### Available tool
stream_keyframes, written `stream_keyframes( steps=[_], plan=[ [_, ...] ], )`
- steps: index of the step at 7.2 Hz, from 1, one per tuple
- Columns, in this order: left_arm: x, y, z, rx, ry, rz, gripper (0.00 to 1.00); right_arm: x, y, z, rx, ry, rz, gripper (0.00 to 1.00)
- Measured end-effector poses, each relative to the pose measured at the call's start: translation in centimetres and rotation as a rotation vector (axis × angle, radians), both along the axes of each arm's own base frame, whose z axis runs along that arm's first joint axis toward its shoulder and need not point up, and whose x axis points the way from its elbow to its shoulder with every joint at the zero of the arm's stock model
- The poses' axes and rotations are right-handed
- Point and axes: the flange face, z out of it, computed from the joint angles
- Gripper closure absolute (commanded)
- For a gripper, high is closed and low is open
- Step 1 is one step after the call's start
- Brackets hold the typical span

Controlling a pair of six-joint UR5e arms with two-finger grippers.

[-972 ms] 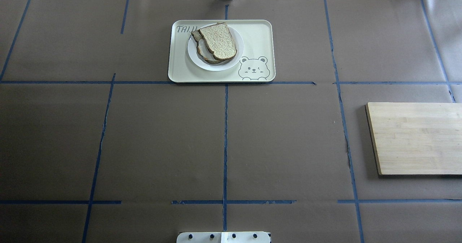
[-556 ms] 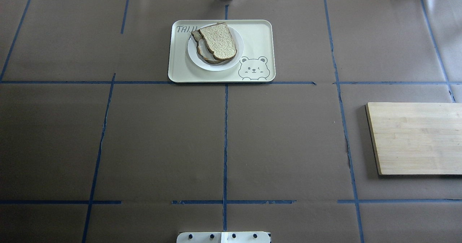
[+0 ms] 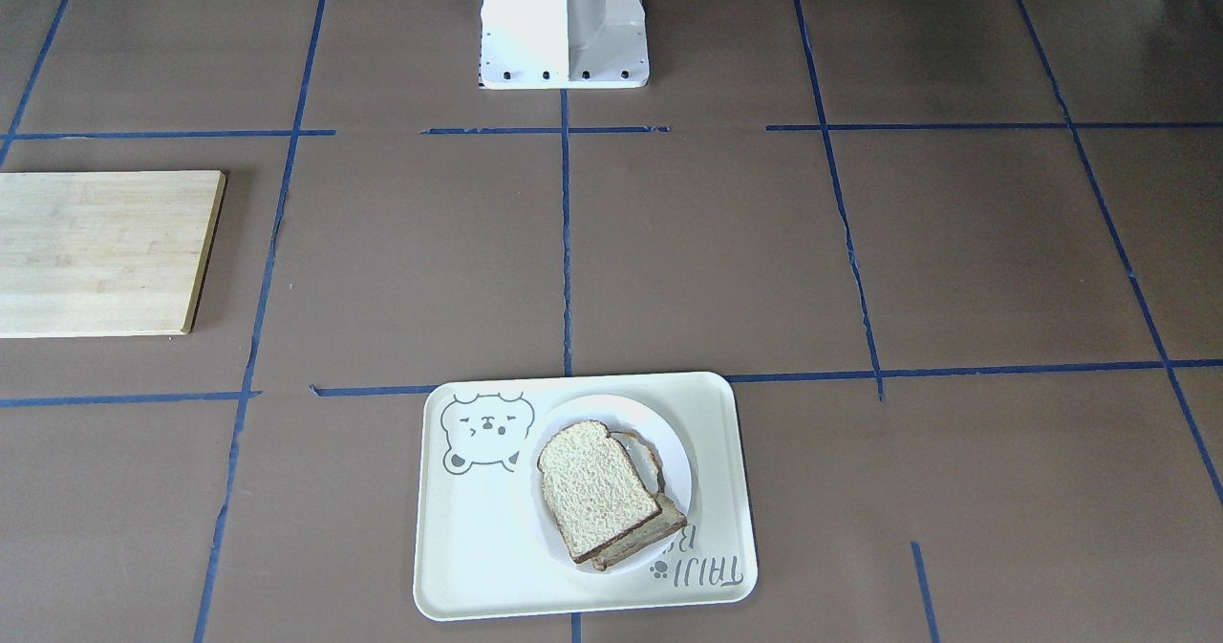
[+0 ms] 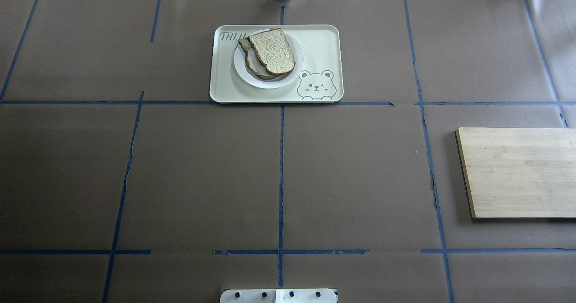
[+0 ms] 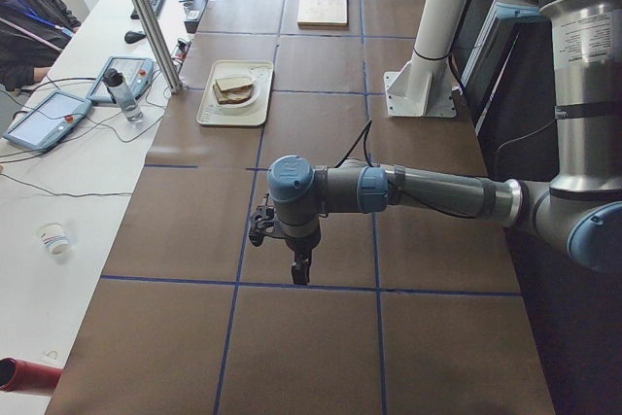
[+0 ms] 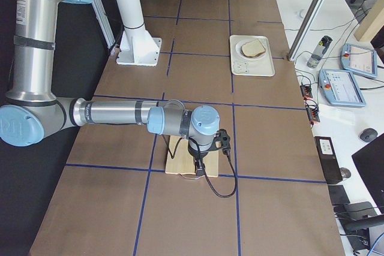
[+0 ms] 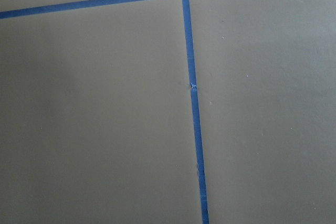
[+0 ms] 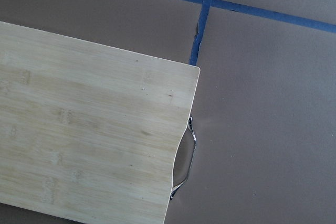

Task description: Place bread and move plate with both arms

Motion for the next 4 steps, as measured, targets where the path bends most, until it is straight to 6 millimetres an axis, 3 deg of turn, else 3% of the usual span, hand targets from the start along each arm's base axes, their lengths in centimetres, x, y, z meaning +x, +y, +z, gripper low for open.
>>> stream_keyframes(
  steps=[4],
  plan=[
    [0.08, -0.05, -0.11, 0.003, 0.003, 0.002, 0.00, -1.12, 0.07, 0.28, -0.008, 0.000, -0.027, 0.00]
  ],
)
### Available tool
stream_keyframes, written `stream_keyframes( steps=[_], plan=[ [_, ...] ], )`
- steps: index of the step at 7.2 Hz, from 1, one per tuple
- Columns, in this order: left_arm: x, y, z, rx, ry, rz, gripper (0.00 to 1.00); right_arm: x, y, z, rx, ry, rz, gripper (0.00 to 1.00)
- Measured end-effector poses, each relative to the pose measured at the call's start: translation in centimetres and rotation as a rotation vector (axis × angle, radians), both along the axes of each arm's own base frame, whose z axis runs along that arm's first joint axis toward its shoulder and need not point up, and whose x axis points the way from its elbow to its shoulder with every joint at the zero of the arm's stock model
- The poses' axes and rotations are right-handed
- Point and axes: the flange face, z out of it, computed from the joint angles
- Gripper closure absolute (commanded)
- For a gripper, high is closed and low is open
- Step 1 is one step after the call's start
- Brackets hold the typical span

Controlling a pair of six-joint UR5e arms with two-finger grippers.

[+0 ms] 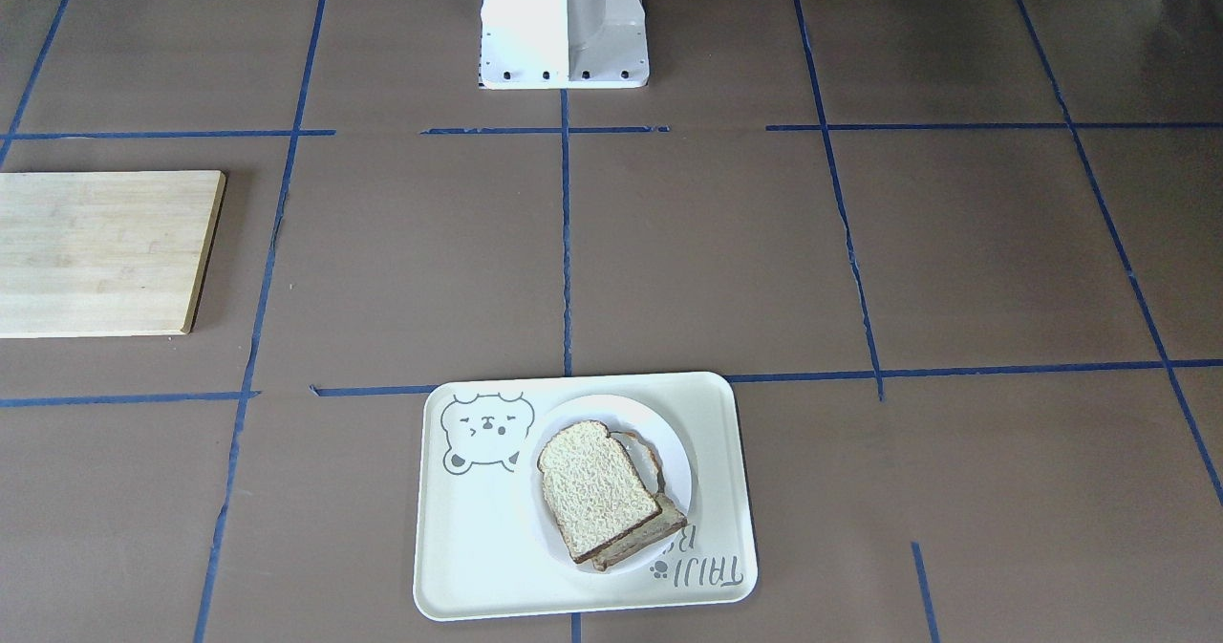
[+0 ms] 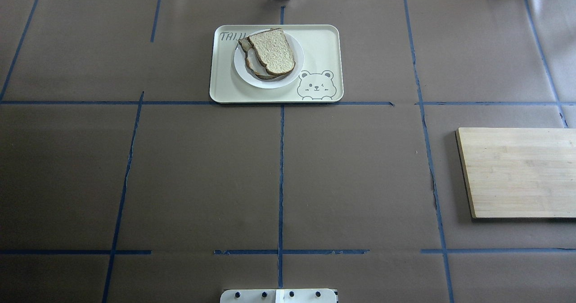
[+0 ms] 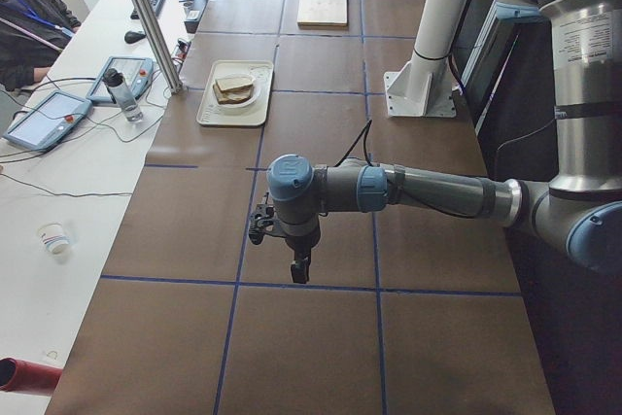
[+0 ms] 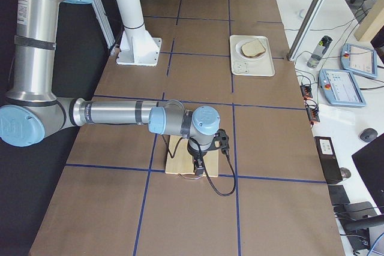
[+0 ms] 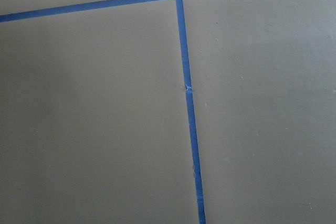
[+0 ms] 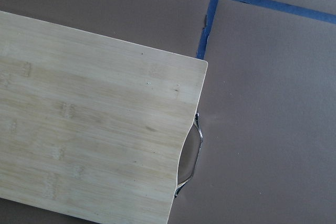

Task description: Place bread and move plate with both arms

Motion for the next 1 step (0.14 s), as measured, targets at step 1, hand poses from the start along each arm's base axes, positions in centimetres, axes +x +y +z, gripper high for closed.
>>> stream_keyframes(
  steps=[1],
  plan=[
    [0.01, 0.00, -0.01, 0.001, 0.001, 0.000, 0.00, -0.21, 0.02, 0.06, -0.002, -0.001, -0.004, 0.00]
  ],
)
